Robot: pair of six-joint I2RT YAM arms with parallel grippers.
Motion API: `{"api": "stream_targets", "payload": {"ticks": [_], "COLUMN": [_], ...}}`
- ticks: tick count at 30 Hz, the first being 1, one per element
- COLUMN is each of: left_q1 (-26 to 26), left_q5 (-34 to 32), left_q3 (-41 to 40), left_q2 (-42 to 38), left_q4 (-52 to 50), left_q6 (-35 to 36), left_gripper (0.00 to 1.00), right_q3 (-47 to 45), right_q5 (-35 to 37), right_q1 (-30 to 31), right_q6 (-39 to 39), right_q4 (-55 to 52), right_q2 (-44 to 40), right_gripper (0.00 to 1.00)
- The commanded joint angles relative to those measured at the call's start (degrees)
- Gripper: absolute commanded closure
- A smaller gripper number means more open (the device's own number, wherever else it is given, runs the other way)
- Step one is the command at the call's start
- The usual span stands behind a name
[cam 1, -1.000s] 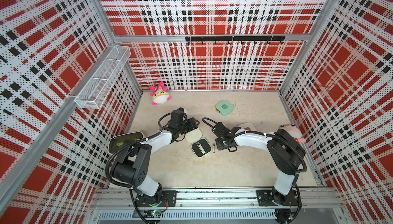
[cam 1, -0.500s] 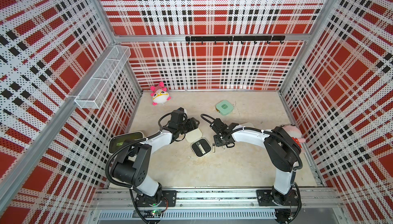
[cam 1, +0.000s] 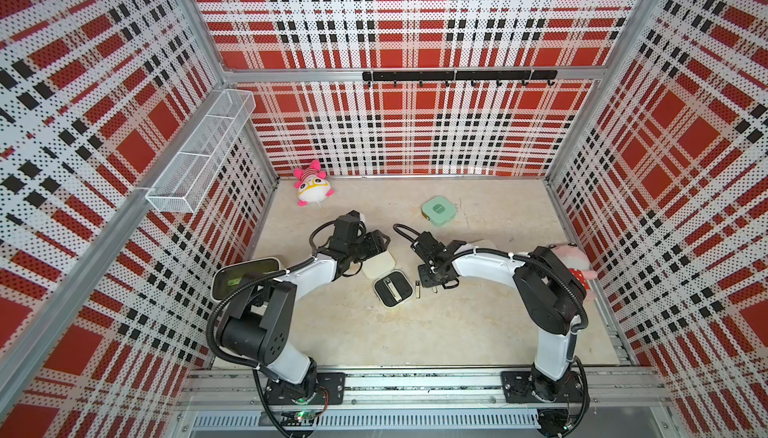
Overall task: Organize nail clipper sets
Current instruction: Pick up the nail clipper from the center of the board, then place the nail clipper in the storage box.
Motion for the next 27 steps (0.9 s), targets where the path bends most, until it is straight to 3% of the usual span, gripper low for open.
{"api": "stream_targets", "payload": {"ticks": [1, 8, 16, 27], "left_q1": [0.58, 1.26, 2.56, 3.55], "left_q5": [1.31, 2.10, 2.53, 2.98], "left_q3": [-0.20, -0.33, -1.97, -3.16], "left_q2": [1.66, 3.85, 4.99, 5.39], "left_q4": [1.75, 2.86, 4.55, 5.50], "left_q6": [0.18, -0.32, -0.60, -0.59], "left_gripper": [0.32, 0.33, 0.33, 0.33], "right_q3": [0.35, 2.47, 6.67, 8.65], "right_q5": [-0.96, 1.05, 4.84, -1.21], "right_q1": [0.01, 1.29, 7.44, 9.72], "right_q6": [-0.45, -1.52, -8.03, -12.86], "right_q4": [-0.63, 0.47, 4.60, 9.48], "right_q2": [0.01, -2.33, -1.73, 2.36], "right_gripper": [0.84, 0.86, 0.87, 0.88]}}
